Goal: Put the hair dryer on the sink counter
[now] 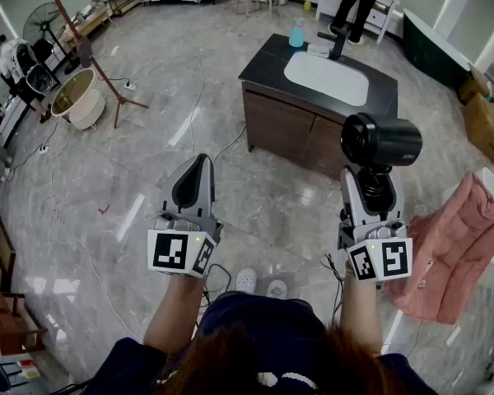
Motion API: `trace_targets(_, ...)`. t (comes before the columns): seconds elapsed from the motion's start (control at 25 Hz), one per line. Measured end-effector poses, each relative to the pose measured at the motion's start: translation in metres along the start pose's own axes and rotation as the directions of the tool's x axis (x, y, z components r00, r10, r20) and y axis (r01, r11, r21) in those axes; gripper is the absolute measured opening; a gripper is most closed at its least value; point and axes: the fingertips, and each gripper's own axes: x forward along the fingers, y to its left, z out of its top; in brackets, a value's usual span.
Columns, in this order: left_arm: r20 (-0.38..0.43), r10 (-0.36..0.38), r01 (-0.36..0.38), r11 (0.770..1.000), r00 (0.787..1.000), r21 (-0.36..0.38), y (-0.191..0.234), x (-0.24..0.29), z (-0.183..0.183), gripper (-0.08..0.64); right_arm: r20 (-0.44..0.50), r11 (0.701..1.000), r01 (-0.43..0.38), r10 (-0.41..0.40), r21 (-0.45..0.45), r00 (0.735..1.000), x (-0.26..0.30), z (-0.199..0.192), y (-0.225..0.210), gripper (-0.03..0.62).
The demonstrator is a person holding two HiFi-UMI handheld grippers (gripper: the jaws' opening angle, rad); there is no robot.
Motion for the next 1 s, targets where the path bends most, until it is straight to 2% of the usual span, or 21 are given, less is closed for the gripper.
trace_targets(0.28, 0.003, -0.018, 0.018, 1.0, 1.0, -0.007, 0.016, -0.003, -0.002, 0.018, -0.007, 1.0, -0.004, 0.004, 0.025, 1.0, 0.004, -0.003, 0.019, 0.293)
trace_targets(0.64, 0.007, -0.045, 0.045, 0.999, 0.999, -0.011, 0.058, 0.004, -0.007, 0.018, 0.009, 0.999, 0.028, -0.028, 0.028, 1.0, 0.031, -0.006, 0.041, 0.293)
trace_targets(1.0, -0.004, -0.066, 0.066, 0.998, 0.998, -0.015, 0.095, 0.03, -0.024, 0.018, 0.018, 0.998, 0.052, -0.053, 0.028, 0.998, 0.065, -0.023, 0.054, 0.293)
